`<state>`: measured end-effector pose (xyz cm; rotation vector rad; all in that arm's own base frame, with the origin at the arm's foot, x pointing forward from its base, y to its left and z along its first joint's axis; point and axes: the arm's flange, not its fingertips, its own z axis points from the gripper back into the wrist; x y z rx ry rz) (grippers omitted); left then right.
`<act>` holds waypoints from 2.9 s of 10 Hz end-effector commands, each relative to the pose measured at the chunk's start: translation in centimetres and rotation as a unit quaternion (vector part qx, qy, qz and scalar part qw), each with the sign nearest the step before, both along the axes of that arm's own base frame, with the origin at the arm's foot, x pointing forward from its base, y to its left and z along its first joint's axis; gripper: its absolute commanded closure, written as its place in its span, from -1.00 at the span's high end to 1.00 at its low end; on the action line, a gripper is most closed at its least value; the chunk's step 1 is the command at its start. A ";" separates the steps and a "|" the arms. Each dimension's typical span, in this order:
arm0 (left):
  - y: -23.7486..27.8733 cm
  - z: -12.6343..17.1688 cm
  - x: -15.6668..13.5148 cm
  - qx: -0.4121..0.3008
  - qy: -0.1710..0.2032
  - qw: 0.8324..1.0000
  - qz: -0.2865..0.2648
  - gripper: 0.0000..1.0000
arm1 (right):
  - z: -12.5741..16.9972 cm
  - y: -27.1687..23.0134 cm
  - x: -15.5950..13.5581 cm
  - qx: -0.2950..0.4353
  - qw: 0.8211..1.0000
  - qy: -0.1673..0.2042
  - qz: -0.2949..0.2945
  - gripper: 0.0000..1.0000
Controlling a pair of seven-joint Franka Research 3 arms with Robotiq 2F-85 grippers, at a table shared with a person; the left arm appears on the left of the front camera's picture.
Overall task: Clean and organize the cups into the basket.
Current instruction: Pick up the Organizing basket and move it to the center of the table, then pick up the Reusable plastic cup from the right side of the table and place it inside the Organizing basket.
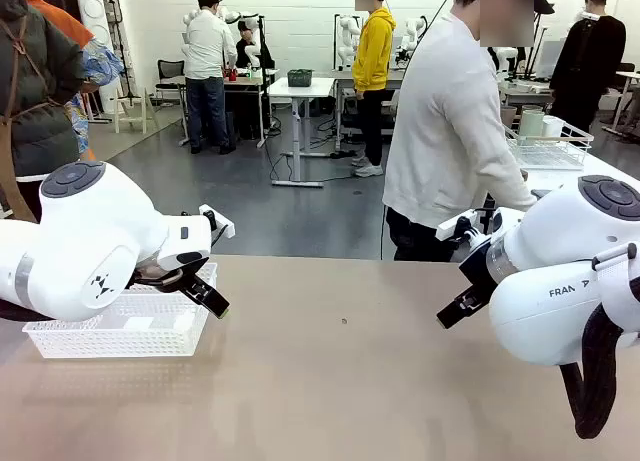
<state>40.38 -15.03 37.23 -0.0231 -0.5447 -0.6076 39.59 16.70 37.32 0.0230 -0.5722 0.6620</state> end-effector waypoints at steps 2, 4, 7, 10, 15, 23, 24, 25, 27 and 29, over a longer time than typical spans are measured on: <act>0.0 0.0 0.0 0.000 0.000 1.000 0.000 1.00 | 0.0 0.0 0.0 0.000 1.000 0.000 0.000 1.00; 0.0 0.0 0.0 0.000 0.000 1.000 0.000 1.00 | 0.0 0.0 0.0 0.000 1.000 0.000 0.000 1.00; 0.0 0.0 0.0 0.000 0.000 1.000 0.000 1.00 | 0.0 0.0 0.0 0.000 1.000 0.000 0.000 1.00; 0.0 0.0 0.0 0.000 0.000 1.000 0.000 1.00 | 0.0 0.0 0.0 0.000 1.000 0.000 0.000 1.00; 0.0 0.0 0.0 0.000 0.000 1.000 0.000 1.00 | 0.0 0.0 0.0 0.000 1.000 0.000 0.000 1.00; 4.5 10.4 -14.0 0.027 -0.004 0.996 -0.084 1.00 | 6.8 -5.3 -15.5 -0.061 0.998 -0.007 -0.014 1.00; 5.4 11.3 -15.3 0.037 -0.003 0.995 -0.090 1.00 | 7.7 -5.7 -18.6 -0.078 0.997 0.000 -0.011 1.00; 6.1 11.4 -15.7 0.033 -0.001 0.996 -0.083 1.00 | 8.1 -6.2 -20.4 -0.081 0.997 -0.003 -0.016 1.00; 6.6 10.6 -15.8 0.049 -0.005 0.997 -0.055 1.00 | 8.0 -6.7 -21.3 -0.074 0.997 0.005 -0.005 1.00; 3.9 17.5 -11.6 0.030 0.007 0.996 -0.079 1.00 | 16.2 -2.6 -12.1 -0.082 0.997 0.008 -0.009 1.00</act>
